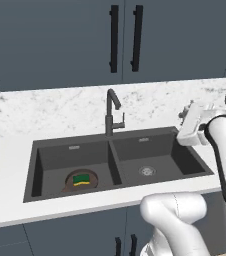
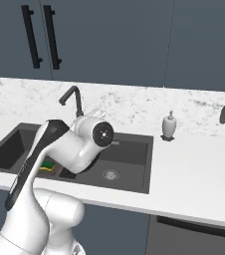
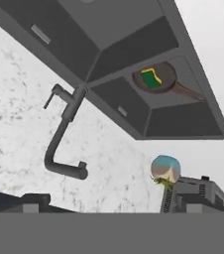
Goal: Pick the pan and sponge and place them into the sink. Then turn on the water.
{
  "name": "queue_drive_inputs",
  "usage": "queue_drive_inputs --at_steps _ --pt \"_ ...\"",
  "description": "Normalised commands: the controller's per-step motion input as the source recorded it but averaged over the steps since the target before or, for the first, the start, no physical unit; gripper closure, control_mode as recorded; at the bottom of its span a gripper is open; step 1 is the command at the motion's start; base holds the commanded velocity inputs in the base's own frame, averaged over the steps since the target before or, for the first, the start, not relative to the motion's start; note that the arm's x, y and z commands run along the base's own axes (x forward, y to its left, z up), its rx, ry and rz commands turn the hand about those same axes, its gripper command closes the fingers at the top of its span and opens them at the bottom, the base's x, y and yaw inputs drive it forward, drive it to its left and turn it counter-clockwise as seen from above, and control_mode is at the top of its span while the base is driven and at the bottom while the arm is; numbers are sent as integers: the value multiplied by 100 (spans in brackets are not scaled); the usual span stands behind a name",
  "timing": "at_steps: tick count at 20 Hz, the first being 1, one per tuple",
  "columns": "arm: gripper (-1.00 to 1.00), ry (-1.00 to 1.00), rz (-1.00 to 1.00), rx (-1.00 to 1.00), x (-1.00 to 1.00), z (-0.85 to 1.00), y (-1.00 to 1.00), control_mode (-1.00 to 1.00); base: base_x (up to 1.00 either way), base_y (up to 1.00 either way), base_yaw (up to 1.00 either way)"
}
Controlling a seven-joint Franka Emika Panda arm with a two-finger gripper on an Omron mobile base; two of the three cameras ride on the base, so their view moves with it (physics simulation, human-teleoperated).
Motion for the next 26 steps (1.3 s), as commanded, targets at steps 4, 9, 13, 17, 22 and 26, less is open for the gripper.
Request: queue_drive_inputs --at_steps 4,9,13,17,22,26 --pt "-100 6 -3 10 55 -25 0 -100 0 0 0" --pt "-100 1 -7 2 49 -43 2 -100 0 0 0" --pt "-100 0 -8 6 50 -46 0 -100 0 0 0" --pt "-100 -3 -9 8 41 -44 0 -100 0 0 0" --pt "-100 -1 -13 17 46 -34 0 -100 0 0 0" --pt "-100 0 -19 19 54 -28 7 -100 0 0 0"
